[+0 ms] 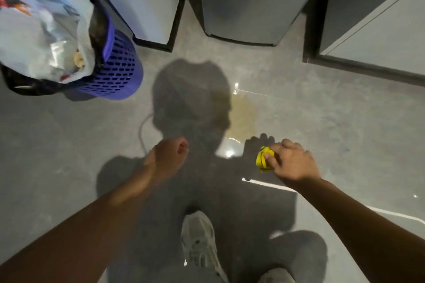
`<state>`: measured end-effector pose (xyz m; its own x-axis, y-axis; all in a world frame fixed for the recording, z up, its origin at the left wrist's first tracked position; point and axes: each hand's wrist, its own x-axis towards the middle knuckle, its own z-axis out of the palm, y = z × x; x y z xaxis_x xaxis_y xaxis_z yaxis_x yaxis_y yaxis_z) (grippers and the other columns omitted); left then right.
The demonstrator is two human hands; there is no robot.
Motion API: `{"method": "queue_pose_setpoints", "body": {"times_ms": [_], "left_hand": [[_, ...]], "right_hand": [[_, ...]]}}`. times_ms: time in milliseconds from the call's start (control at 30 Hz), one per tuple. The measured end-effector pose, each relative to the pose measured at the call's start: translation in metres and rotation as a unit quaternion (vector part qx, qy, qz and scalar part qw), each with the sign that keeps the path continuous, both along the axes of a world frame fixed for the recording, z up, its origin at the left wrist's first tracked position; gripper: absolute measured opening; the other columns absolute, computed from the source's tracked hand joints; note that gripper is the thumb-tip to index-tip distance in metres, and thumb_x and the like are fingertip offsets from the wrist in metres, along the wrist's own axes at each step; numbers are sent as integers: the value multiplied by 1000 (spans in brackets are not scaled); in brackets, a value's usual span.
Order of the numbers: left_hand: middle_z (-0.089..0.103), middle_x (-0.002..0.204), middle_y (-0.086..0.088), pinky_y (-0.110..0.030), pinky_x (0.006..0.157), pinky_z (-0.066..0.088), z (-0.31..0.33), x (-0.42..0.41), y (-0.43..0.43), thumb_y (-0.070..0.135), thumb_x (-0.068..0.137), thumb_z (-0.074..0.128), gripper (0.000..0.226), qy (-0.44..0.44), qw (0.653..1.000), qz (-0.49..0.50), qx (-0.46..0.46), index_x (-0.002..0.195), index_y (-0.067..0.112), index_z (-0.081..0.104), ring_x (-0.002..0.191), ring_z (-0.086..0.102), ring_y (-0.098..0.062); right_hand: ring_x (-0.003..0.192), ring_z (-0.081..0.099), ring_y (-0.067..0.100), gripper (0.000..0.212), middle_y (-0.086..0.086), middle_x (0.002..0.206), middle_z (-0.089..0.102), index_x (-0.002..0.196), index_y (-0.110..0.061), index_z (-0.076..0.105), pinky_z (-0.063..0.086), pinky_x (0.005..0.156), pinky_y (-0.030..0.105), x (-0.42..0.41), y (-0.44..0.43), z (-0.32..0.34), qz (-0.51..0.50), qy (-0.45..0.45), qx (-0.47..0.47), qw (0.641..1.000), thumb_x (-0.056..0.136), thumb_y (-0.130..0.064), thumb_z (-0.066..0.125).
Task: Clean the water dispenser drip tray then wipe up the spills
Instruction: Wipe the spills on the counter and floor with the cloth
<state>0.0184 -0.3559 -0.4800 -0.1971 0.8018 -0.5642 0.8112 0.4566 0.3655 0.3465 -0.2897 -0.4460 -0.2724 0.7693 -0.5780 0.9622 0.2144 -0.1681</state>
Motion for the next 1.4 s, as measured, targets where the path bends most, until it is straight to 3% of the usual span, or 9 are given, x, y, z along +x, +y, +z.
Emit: {"method": "queue_pose_setpoints", "body": {"times_ms": [200, 400, 533, 600, 700, 833, 1000, 1200, 1400], "left_hand": [[64, 137, -24, -56, 103, 51, -132, -19, 44, 44, 90, 50, 60, 78, 971, -180, 134, 132, 4, 67, 122, 64, -45], [46, 158, -23, -63, 119, 31, -194, -29, 37, 46, 97, 50, 68, 142, 939, -235, 209, 152, 7, 48, 146, 42, -43], [41, 162, -18, -60, 123, 24, -207, -26, 31, 46, 97, 51, 69, 145, 929, -223, 259, 157, 12, 42, 152, 35, -39], [41, 163, -18, -60, 123, 25, -206, -25, 31, 46, 97, 52, 69, 142, 929, -216, 265, 156, 12, 43, 152, 35, -39], [42, 162, -19, -61, 122, 27, -204, -23, 32, 45, 96, 52, 69, 138, 931, -213, 263, 156, 11, 44, 151, 37, -40], [43, 162, -20, -62, 121, 28, -204, -22, 34, 44, 94, 52, 70, 141, 929, -205, 273, 155, 9, 47, 150, 39, -41], [45, 160, -20, -62, 121, 28, -210, -23, 34, 43, 93, 54, 70, 146, 924, -198, 291, 154, 10, 48, 148, 41, -42], [42, 163, -18, -60, 123, 25, -214, -25, 33, 45, 93, 53, 71, 153, 922, -202, 292, 156, 12, 45, 149, 39, -40], [42, 163, -16, -58, 125, 23, -216, -26, 34, 45, 93, 56, 73, 148, 922, -201, 295, 157, 12, 44, 150, 39, -38]], "right_hand": [[107, 59, 33, 37, 3, 116, 64, 125, -27, 65, 48, 87, 42, 0, 16, -135, 36, 37, 23, 998, 96, -48, 55], [86, 61, 32, 42, 5, 94, 67, 105, -19, 72, 50, 74, 41, -10, -17, -175, -63, 95, 152, 982, 101, -46, 40], [97, 62, 42, 44, 15, 116, 67, 133, -11, 66, 51, 81, 49, -12, -24, -182, -105, 23, 173, 979, 102, -38, 50], [115, 57, 45, 59, 20, 135, 60, 148, -8, 53, 47, 97, 54, -10, -15, -184, -109, -16, 144, 983, 99, -40, 60], [137, 44, 44, 74, 22, 161, 38, 158, -7, 36, 24, 120, 59, -7, 11, -185, -33, -42, 139, 989, 99, -47, 54], [158, 11, 37, 76, 15, 173, 8, 165, -9, 10, 9, 126, 59, -11, 64, -194, 34, -66, 134, 988, 101, -46, 29], [159, -12, 33, 79, 13, 173, -13, 164, -9, -8, -3, 127, 56, -44, 104, -218, 6, -18, 104, 994, 103, -42, 29], [157, 16, 41, 79, 21, 170, 17, 162, -4, 24, 17, 123, 64, -37, 16, -226, 34, 14, 159, 987, 98, -48, 38], [152, 25, 46, 83, 22, 168, 22, 161, -4, 26, 20, 120, 66, -62, -61, -229, -30, -10, 114, 993, 96, -51, 48]]}}
